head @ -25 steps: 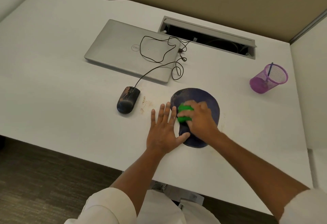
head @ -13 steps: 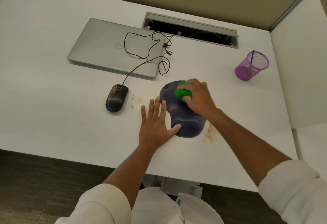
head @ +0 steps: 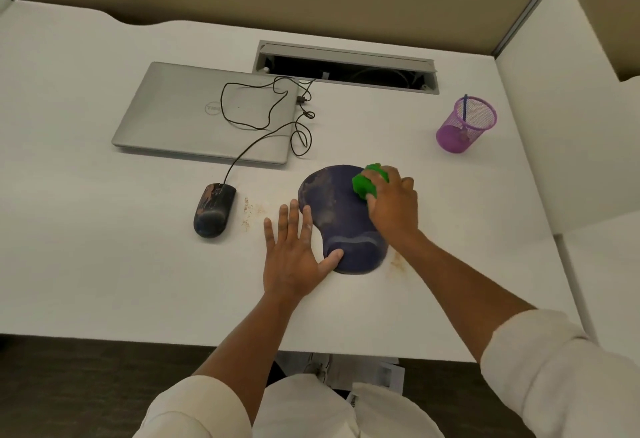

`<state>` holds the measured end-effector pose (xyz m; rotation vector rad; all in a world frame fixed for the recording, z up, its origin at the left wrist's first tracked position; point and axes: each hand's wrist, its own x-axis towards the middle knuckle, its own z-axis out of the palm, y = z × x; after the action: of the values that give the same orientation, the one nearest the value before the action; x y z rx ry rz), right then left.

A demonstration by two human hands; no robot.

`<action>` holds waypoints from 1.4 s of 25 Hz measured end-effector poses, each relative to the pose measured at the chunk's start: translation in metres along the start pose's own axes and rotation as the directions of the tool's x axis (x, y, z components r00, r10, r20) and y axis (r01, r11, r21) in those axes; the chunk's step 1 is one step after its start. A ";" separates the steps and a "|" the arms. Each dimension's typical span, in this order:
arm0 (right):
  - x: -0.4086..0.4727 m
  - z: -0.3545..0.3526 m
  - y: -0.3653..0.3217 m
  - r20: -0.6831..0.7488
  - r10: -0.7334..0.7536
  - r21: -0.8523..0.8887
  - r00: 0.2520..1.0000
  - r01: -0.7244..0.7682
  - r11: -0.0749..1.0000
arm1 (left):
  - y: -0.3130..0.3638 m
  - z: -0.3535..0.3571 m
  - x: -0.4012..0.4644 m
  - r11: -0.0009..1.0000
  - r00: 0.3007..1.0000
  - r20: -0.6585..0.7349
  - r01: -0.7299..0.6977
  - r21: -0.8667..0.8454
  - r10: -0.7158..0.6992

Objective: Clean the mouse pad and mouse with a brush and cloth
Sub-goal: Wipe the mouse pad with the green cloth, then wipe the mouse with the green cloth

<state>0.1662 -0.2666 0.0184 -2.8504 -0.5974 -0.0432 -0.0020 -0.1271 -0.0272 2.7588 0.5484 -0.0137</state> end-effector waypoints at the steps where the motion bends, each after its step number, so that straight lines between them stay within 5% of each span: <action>1: -0.009 -0.001 -0.009 -0.021 -0.026 0.043 0.999 0.027 0.999 | 0.000 0.000 0.000 1.000 1.000 -0.001 -0.001 -0.003 0.001; 6: -0.080 0.014 -0.017 0.040 -0.320 0.075 0.947 0.317 0.946 | 0.000 0.001 0.000 0.999 1.000 -0.016 -0.011 0.033 0.011; 12: -0.041 -0.011 0.006 0.045 -0.021 0.168 0.999 0.013 0.986 | 0.000 -0.003 -0.002 1.000 1.000 0.012 -0.011 -0.006 0.011; 23: -0.040 -0.017 -0.039 -0.032 -0.081 0.372 0.996 0.087 0.924 | -0.037 -0.037 -0.008 0.990 0.987 -0.091 -0.134 -0.029 0.131; 28: -0.039 -0.006 -0.088 0.070 -0.173 0.422 0.982 0.129 0.897 | -0.106 -0.059 -0.034 0.996 0.972 -0.231 0.023 -0.091 -0.044; 35: -0.024 -0.005 -0.188 0.065 -0.190 0.382 0.980 0.151 0.912 | -0.153 -0.062 -0.022 0.952 0.953 -0.109 0.263 -0.156 -0.281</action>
<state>0.0693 -0.1091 0.0619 -2.4341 -0.7819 0.1694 -0.0827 0.0185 -0.0151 2.5397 0.9260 0.1361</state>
